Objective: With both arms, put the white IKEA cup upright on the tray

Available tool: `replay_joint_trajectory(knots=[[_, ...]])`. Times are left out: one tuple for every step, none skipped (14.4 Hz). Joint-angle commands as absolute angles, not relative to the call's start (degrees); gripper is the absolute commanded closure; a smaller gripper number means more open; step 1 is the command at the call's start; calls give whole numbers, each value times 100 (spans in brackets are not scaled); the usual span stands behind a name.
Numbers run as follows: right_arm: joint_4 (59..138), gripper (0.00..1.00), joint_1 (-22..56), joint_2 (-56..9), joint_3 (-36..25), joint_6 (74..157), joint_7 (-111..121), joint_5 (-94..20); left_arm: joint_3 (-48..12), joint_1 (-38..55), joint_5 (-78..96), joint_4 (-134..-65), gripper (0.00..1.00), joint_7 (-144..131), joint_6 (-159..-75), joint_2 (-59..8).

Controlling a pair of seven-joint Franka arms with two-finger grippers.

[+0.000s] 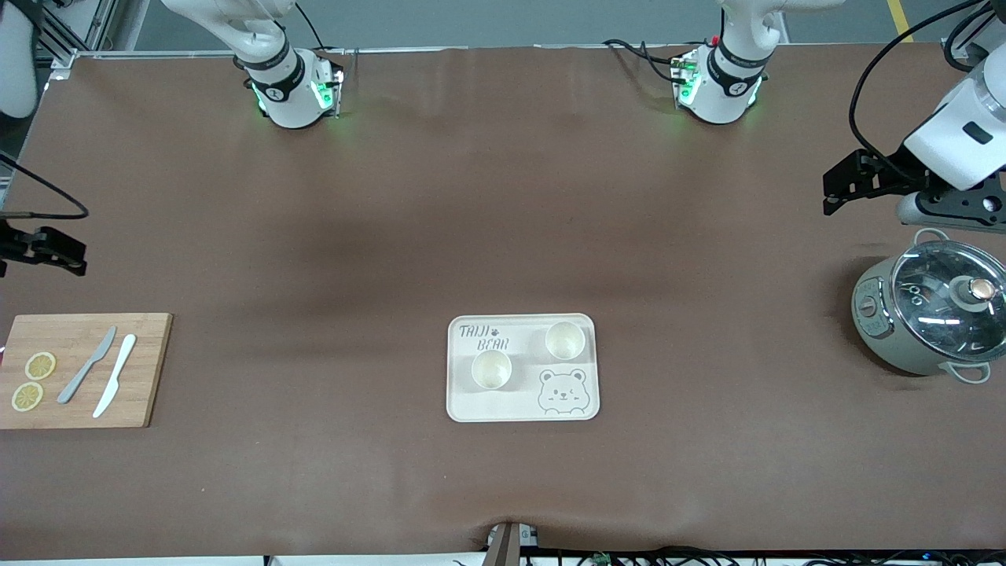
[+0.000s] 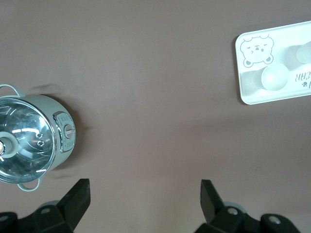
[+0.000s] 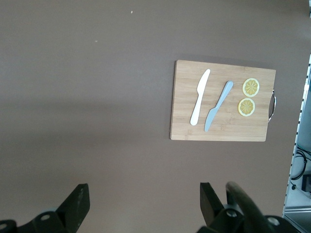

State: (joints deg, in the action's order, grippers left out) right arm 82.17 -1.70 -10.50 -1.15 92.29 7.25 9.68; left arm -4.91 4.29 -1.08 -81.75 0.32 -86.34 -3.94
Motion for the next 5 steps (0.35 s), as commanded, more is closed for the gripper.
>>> replay_joint_trajectory(knots=[[8174,0,-246,-1107,-123,9324,703,628,-466,431,-185,-8174,0,158,-8613,-360],[8174,0,-403,-1099,-140,9386,694,-20,-466,431,-185,-8174,0,158,-8613,-360],[8174,0,-648,-1099,-149,9491,703,-574,-466,431,-185,-8174,0,158,-8613,-360],[8183,0,-711,-1099,-149,9605,712,-684,-466,431,-185,-8174,0,158,-8622,-369],[8217,0,-703,-1090,-149,9624,703,-686,-466,431,-185,-8174,0,158,-8622,-378]])
